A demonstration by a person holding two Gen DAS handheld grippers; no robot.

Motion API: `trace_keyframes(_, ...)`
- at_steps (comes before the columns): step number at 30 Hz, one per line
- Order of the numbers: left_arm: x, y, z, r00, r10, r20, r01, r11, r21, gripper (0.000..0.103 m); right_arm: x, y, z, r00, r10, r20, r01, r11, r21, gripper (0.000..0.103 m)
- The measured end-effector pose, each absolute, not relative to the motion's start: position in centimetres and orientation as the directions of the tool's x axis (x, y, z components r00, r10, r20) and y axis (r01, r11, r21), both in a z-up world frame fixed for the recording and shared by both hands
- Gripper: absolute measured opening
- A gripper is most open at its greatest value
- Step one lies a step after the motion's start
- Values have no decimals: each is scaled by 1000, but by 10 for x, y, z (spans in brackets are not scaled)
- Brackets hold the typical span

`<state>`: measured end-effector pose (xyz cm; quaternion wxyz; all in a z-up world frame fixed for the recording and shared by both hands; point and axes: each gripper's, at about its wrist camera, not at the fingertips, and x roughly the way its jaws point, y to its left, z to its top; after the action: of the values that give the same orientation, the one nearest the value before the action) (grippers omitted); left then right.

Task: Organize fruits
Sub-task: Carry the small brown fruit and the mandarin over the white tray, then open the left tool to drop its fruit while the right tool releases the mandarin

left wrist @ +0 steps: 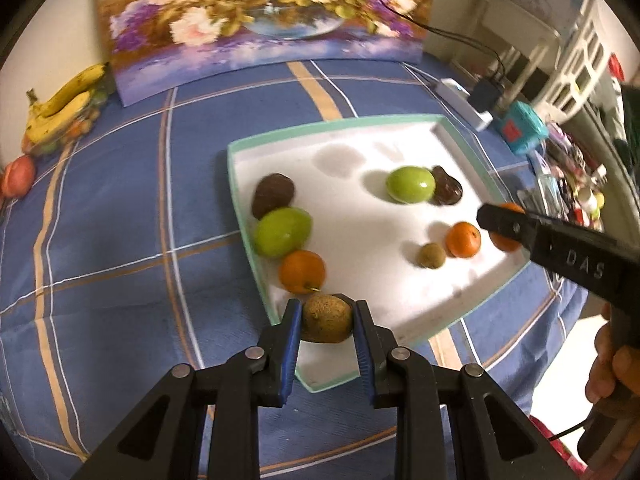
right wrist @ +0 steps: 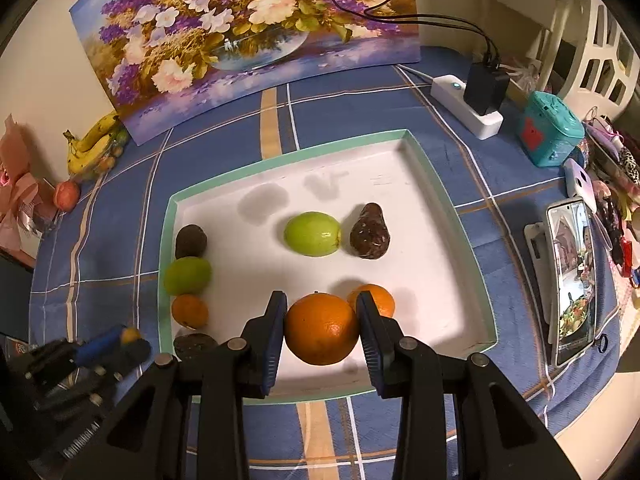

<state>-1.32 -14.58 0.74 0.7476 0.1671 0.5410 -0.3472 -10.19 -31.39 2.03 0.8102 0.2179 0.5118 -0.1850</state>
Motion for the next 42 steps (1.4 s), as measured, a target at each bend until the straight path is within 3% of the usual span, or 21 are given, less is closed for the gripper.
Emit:
trace_keyframes(14,-26,-159,-16,120,-281,-952,732,673,-106,27,-104,-315,17,380,-78,-922,521,841,144,37)
trace_keyframes(32,-28,-159,-53,64,-182,-981,724,685,-80,27,-92,-297,-29,218,-13,-976,440,894,87,37)
trace_keyframes(42,-26,-160,-56,58,-187,-981,727,681,-87,28,-93,-299,-59,125,0,-992,439,897,56,37)
